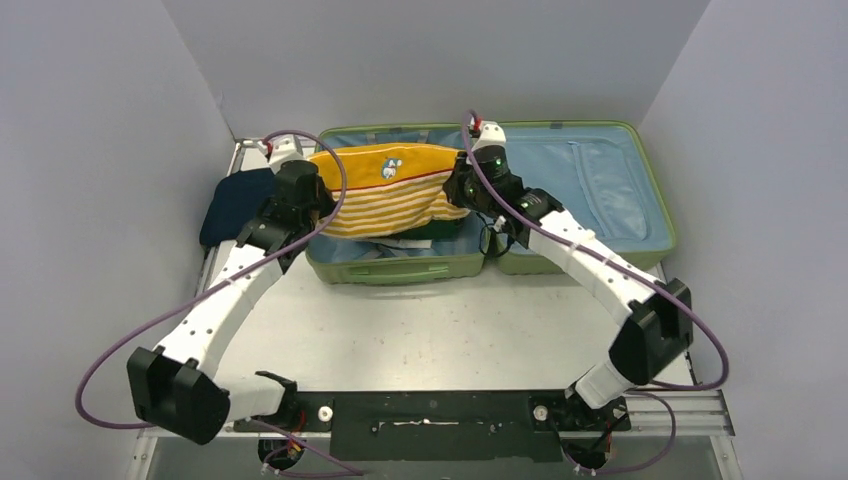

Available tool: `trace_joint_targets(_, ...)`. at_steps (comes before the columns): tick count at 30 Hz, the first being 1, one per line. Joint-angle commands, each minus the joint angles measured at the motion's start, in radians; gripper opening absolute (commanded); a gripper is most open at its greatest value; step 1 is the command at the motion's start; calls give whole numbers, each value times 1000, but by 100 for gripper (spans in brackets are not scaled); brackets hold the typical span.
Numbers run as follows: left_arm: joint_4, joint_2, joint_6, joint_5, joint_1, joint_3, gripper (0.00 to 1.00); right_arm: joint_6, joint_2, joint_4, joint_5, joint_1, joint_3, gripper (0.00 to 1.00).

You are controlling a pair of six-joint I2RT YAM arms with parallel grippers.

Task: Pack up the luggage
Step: Place the household item in the luggage.

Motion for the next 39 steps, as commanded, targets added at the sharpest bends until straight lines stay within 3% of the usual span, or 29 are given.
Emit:
trace_joint_targets(1,291,74,36,86,99,-7,0,-48,95,192,-86,-78,89,0)
trace_joint_targets(17,439,498,21,238,146,164,0,-65,462,172,-205,-203,330,0)
trace_joint_targets(26,421,552,43,208,173,193,0,-39,512,153,-229,-209,308,0)
trace_joint_targets(39,154,536,65,227,175,367,0,77,478,0,-296,-206,411,0)
